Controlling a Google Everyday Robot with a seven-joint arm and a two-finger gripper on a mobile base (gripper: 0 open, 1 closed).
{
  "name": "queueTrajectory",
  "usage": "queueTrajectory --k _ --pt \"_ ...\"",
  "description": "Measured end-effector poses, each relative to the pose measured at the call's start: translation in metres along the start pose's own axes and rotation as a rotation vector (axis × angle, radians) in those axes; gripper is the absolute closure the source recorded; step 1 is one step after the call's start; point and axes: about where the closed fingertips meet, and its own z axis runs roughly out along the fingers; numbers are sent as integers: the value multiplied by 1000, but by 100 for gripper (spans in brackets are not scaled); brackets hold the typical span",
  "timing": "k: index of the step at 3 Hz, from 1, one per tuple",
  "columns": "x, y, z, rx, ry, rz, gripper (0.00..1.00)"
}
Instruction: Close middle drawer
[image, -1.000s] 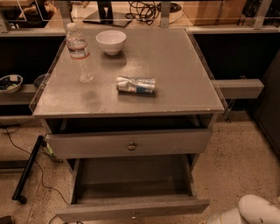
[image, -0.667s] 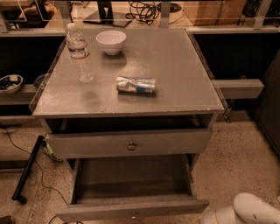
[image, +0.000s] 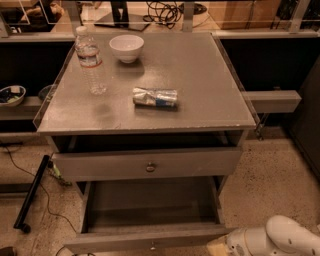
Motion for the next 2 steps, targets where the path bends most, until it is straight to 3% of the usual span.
queueTrajectory --k 2 --pt "-6 2 -2 11 -31 -1 100"
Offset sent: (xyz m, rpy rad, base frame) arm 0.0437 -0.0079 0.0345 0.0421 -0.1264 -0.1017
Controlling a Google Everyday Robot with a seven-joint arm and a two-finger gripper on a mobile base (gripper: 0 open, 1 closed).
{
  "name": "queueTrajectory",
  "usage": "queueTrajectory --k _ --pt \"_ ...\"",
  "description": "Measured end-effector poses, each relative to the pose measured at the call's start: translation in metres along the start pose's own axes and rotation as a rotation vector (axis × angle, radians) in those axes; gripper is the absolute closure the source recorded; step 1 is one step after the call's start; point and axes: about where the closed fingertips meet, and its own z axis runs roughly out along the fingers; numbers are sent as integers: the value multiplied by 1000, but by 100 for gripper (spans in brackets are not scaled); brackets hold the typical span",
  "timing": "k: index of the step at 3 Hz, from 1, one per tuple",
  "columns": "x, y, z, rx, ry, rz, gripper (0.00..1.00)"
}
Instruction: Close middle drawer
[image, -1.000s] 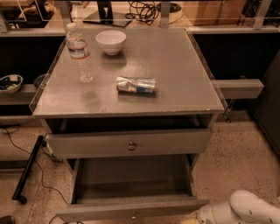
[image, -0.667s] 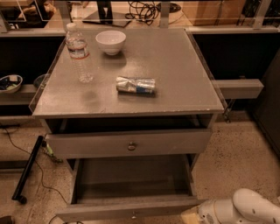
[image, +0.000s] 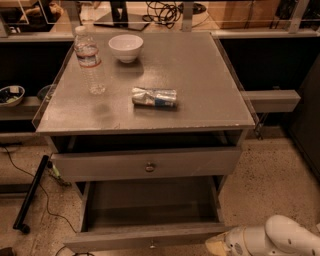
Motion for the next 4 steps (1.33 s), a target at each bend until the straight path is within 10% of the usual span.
queueTrajectory --k 4 --pt "-33 5 18 -11 -42 -21 100"
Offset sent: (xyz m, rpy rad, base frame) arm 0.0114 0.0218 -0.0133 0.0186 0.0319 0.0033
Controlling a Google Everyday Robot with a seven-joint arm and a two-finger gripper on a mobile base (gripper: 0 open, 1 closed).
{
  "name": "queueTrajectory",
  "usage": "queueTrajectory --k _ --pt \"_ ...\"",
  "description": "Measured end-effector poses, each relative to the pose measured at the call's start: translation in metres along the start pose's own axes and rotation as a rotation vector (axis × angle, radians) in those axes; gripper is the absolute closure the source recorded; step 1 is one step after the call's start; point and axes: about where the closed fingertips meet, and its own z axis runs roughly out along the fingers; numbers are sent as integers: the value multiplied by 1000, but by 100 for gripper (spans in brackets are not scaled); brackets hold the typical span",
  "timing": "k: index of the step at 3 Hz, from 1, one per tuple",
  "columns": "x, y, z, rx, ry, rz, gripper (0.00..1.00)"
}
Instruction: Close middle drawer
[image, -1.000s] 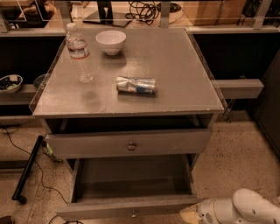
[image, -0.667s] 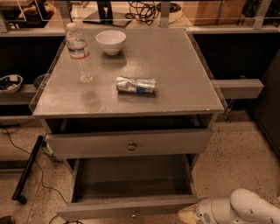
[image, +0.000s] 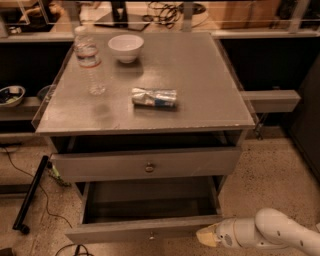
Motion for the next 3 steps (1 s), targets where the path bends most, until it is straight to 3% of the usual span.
queueTrajectory --k 2,3 --pt "3 1 2 -8 7 4 100" --pt "-12 -3 18 -16 -14 18 100"
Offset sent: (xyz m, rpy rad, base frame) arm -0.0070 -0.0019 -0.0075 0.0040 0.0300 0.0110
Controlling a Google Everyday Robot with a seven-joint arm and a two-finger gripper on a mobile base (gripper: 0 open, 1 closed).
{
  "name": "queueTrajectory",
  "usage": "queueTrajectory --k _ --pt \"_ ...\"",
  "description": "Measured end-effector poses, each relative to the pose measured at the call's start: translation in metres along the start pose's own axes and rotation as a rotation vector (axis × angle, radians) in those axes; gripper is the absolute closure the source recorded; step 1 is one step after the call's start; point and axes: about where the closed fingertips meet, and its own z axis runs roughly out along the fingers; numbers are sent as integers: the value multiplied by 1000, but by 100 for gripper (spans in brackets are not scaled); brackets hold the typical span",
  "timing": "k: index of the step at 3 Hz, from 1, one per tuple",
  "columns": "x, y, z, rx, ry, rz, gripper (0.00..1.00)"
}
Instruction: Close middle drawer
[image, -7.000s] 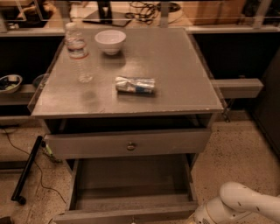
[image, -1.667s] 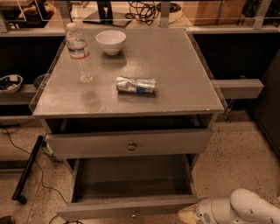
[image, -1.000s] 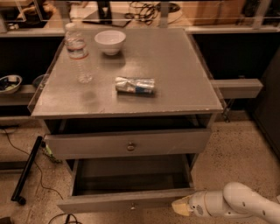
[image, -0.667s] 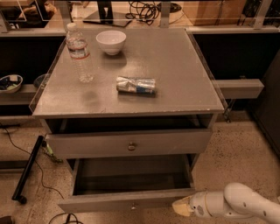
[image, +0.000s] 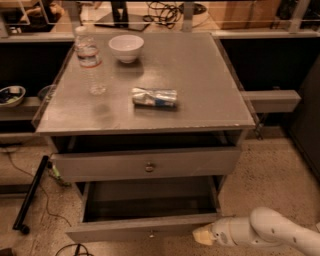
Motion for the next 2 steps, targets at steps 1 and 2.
queueTrajectory --k 1,2 --pt "1 2 0 0 -1 -1 100" --pt "-5 1 3 1 -14 -3 100"
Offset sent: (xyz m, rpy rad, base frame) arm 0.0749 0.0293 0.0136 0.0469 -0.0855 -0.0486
